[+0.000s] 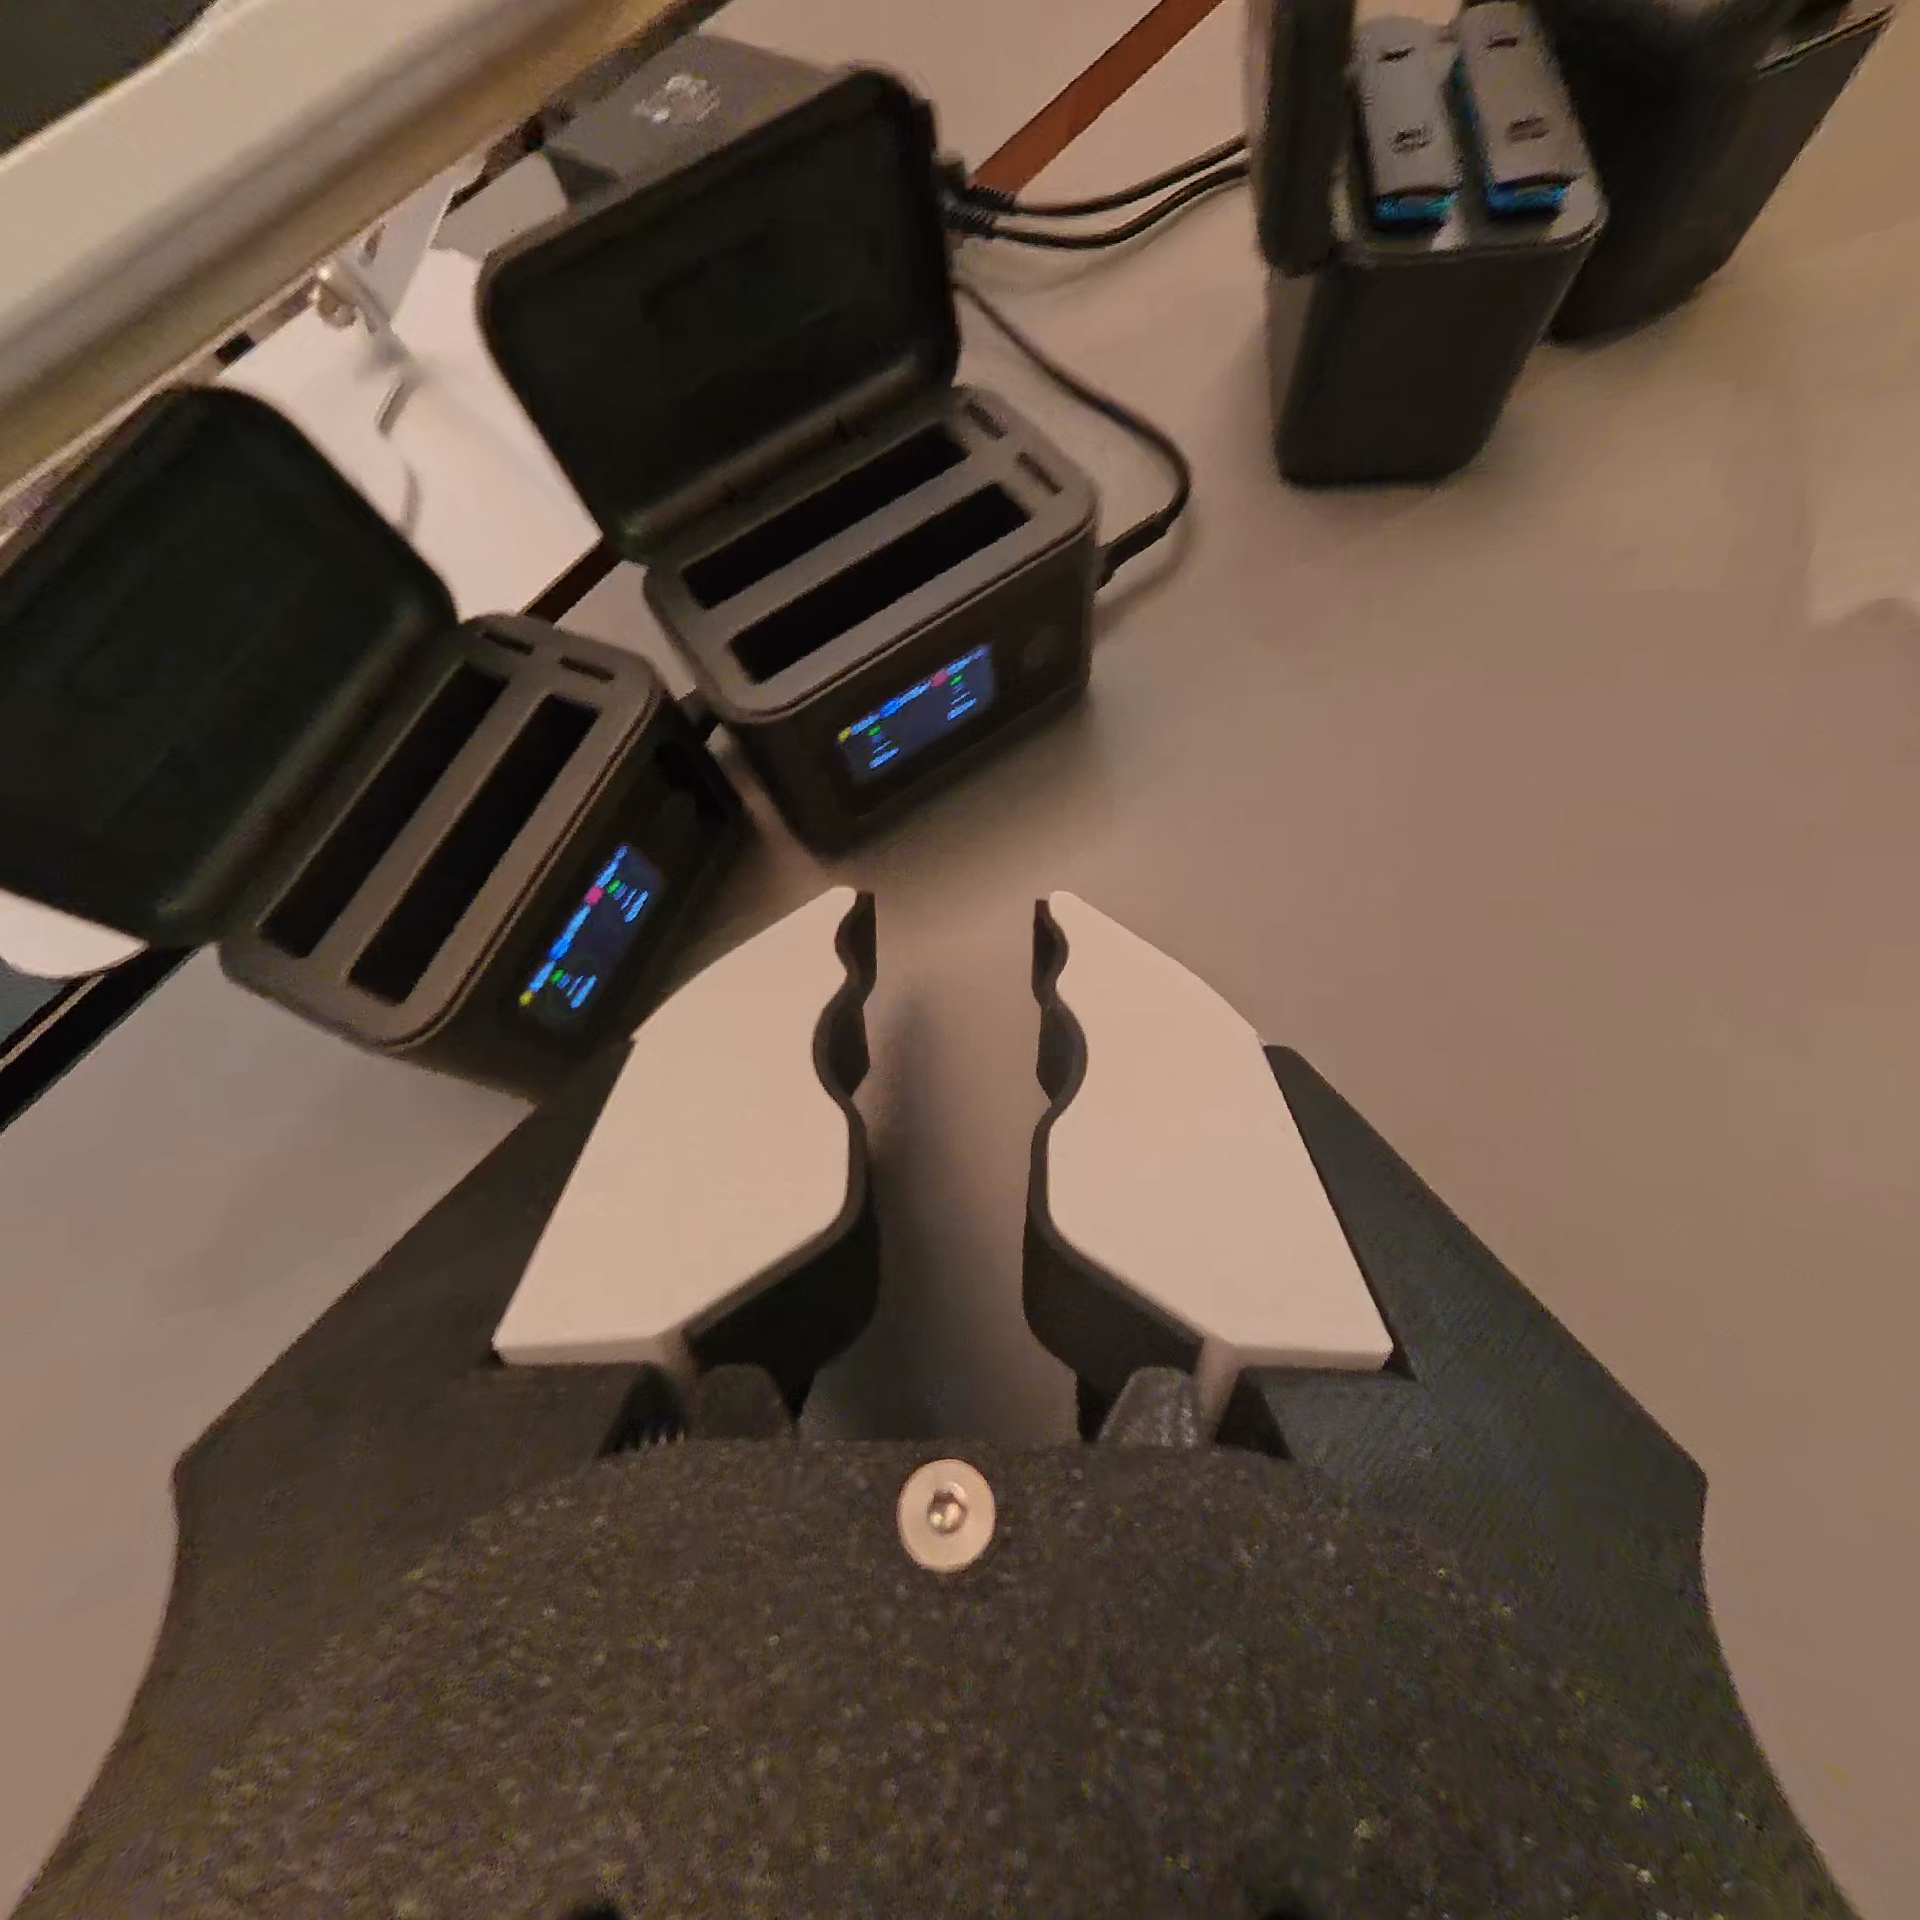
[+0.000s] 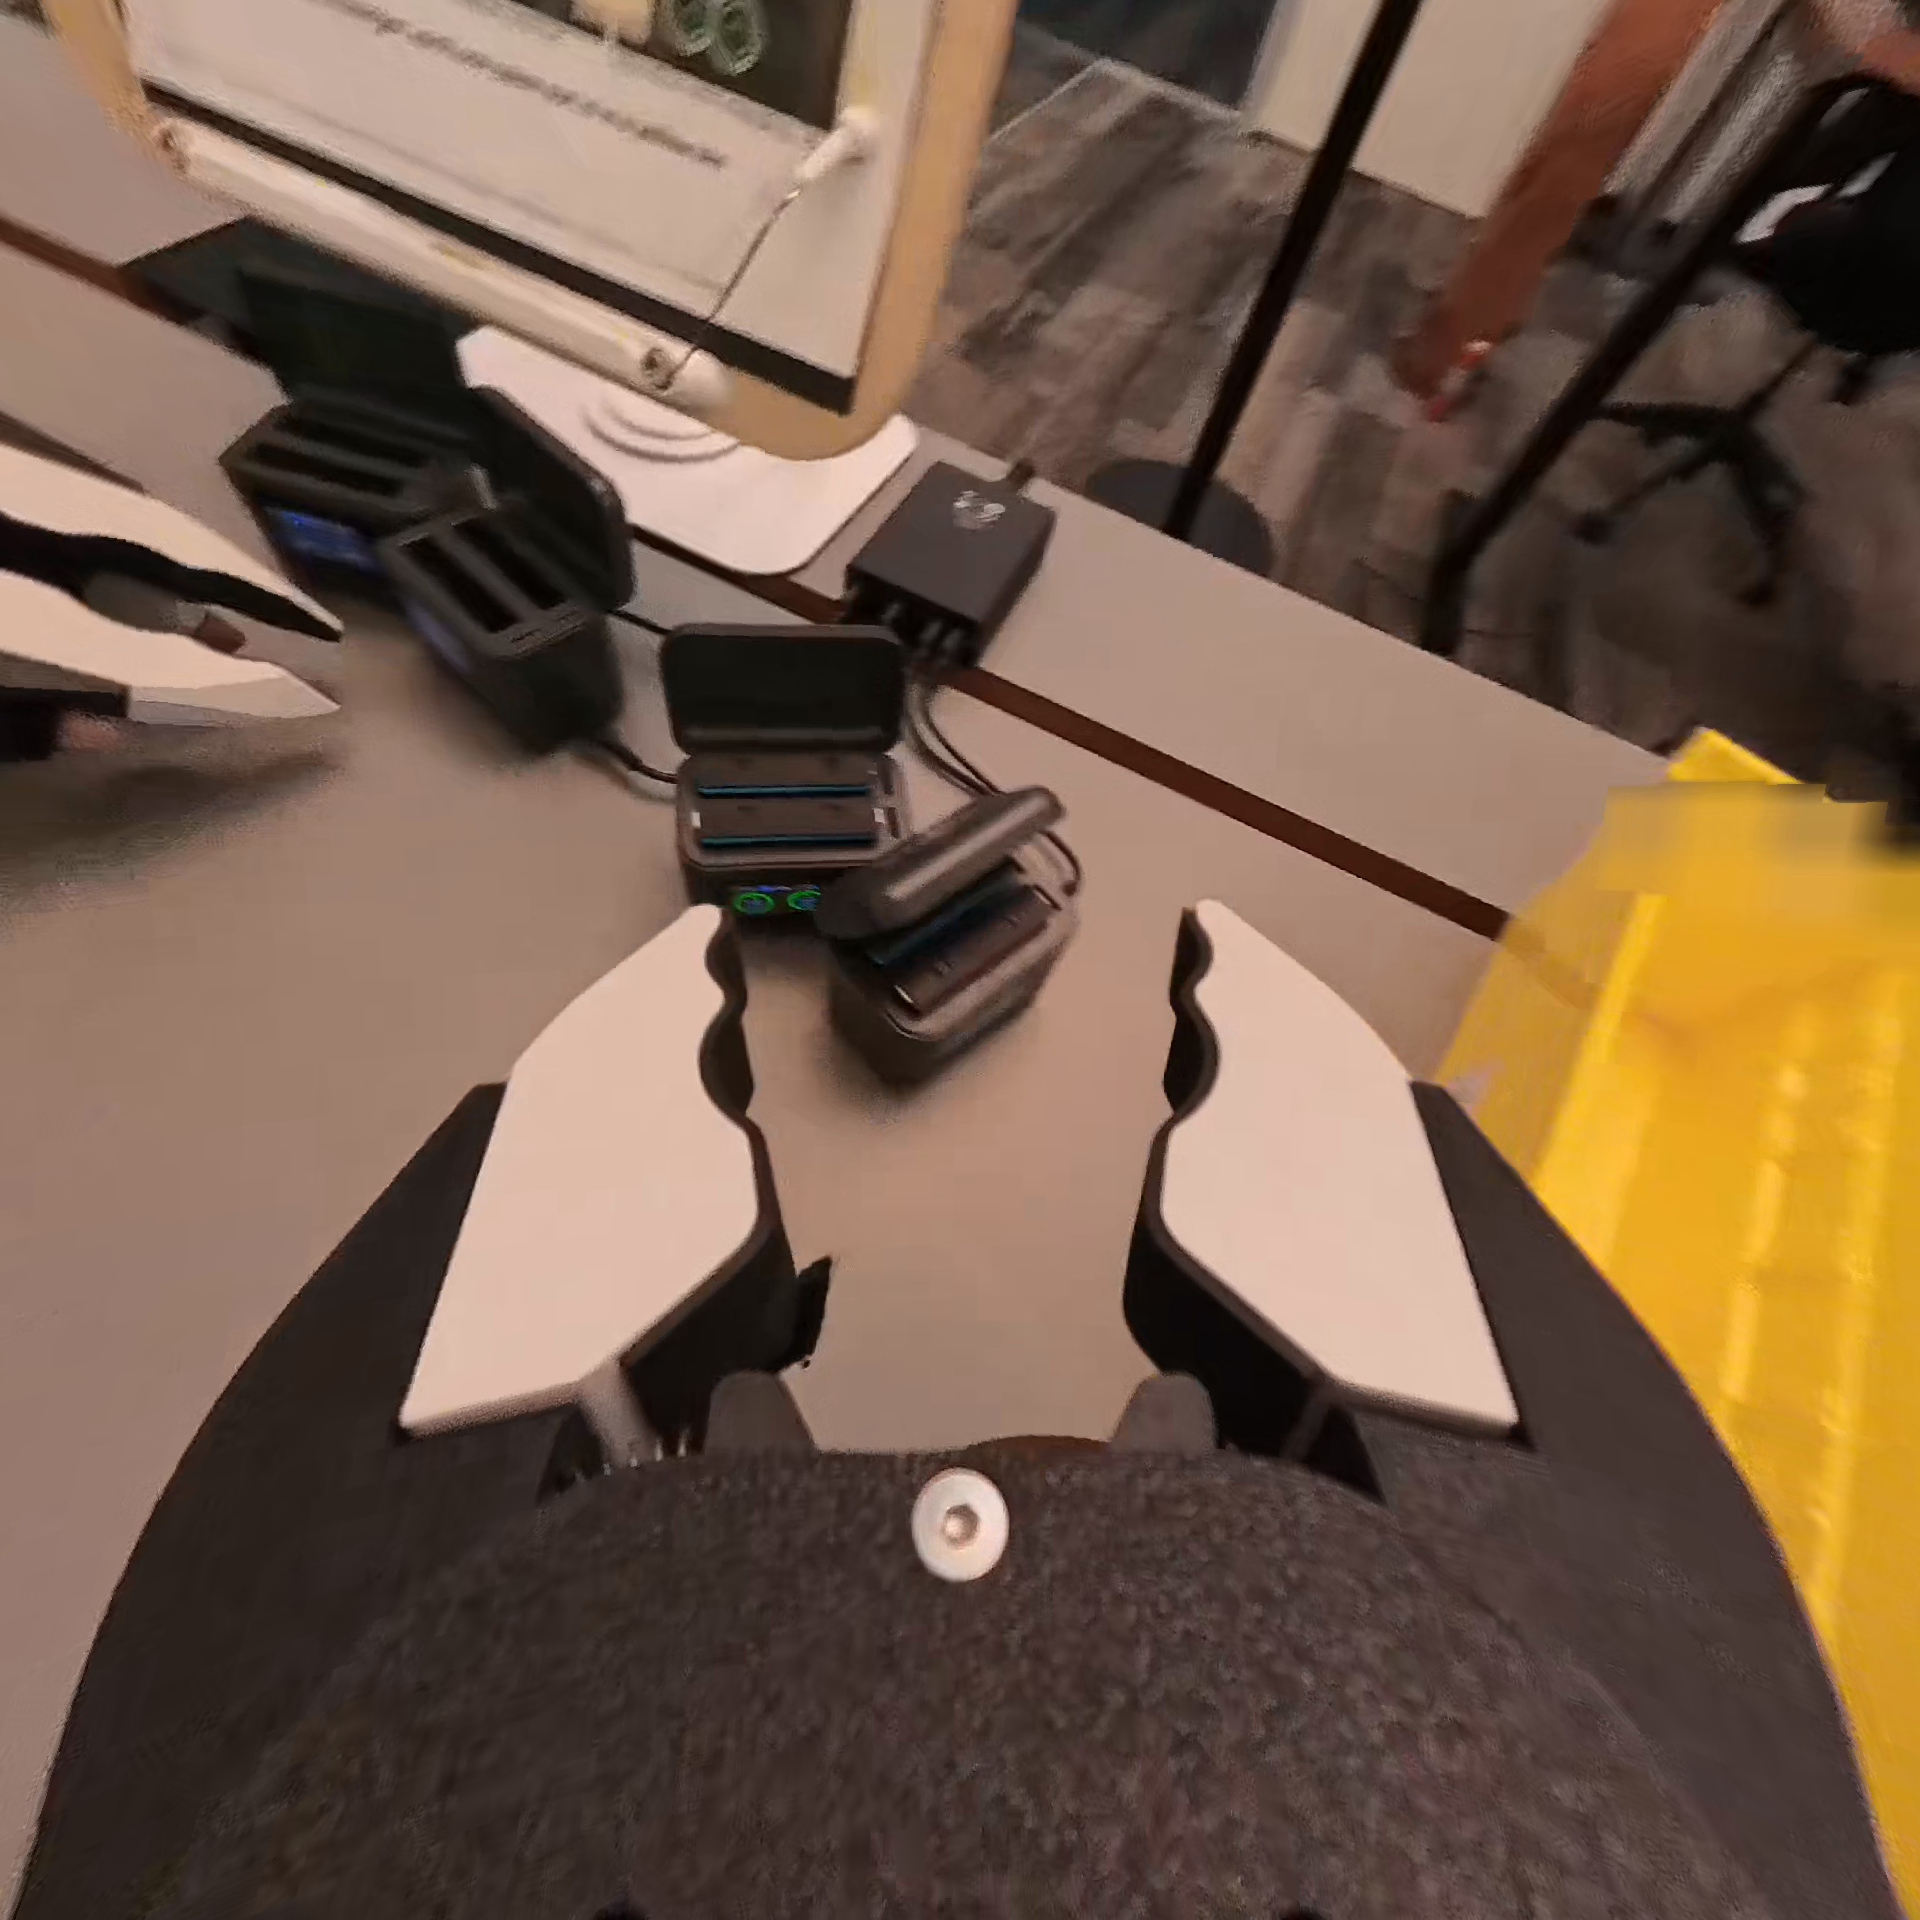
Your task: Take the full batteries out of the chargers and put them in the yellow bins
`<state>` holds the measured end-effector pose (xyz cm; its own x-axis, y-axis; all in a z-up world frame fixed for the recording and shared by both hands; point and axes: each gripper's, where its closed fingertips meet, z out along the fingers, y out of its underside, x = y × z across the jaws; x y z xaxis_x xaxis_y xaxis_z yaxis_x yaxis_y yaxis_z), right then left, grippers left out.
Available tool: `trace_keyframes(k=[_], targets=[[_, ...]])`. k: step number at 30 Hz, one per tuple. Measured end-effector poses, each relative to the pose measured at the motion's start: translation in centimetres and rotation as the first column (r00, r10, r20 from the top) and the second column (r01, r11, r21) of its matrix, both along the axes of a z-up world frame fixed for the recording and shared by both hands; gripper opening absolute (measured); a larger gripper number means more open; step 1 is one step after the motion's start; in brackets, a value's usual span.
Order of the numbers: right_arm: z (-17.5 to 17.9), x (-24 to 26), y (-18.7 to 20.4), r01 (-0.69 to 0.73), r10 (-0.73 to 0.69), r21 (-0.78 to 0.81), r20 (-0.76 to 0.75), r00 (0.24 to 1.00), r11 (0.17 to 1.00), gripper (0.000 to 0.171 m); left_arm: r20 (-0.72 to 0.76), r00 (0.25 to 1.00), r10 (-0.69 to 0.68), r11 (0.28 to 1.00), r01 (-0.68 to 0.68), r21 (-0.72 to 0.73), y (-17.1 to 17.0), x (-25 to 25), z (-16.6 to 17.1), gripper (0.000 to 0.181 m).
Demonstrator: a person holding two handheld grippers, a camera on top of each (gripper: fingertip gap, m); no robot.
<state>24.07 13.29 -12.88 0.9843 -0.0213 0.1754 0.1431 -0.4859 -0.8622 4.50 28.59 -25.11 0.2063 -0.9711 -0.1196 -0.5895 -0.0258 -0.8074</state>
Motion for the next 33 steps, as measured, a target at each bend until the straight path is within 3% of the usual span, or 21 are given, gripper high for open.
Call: trace_keyframes(k=[8,14,18,19,22,25,29,33], targets=[[-6.3,0.4,4.1,-0.29,0.296,-0.165,0.014,0.955,0.943,0.105,0.022,0.989,-0.147,0.989,0.147,0.018,-5.9,4.1,0.6,0.046],[-8.7,1.7,4.4,-0.415,0.496,-0.488,0.042,0.867,0.768,0.113,-0.014,0.984,-0.177,0.984,0.177,-0.007,-7.9,7.4,-0.8,0.052],[-11.6,1.9,4.9,-0.418,0.53,-0.638,-0.019,0.848,0.647,0.119,-0.003,0.993,-0.116,0.991,0.116,-0.072,-7.6,9.9,-0.8,0.061],[-12.0,1.8,5.1,-0.424,0.531,-0.646,-0.033,0.847,0.635,0.118,0.001,0.994,-0.105,0.991,0.105,-0.084,-7.6,10.3,-0.8,0.062],[-12.4,1.6,5.6,-0.415,0.496,-0.641,-0.061,0.866,0.646,0.093,-0.022,0.995,-0.092,0.993,0.09,-0.077,-7.3,10.6,-1.2,0.064],[-12.2,2.0,5.7,-0.348,0.374,-0.635,-0.099,0.922,0.69,0.093,-0.002,0.997,-0.078,0.993,0.078,-0.091,-7.1,10.5,-0.9,0.064],[-12.1,3.1,6.2,-0.158,0.106,-0.623,-0.121,0.987,0.766,0.093,0.009,0.998,-0.062,0.994,0.063,-0.091,-6.7,10.6,-0.7,0.065],[-12.3,3.2,6.5,-0.09,0.067,-0.609,-0.06,0.996,0.788,0.094,0.005,0.999,-0.053,0.995,0.054,-0.086,-6.5,11.1,-0.8,0.065]])
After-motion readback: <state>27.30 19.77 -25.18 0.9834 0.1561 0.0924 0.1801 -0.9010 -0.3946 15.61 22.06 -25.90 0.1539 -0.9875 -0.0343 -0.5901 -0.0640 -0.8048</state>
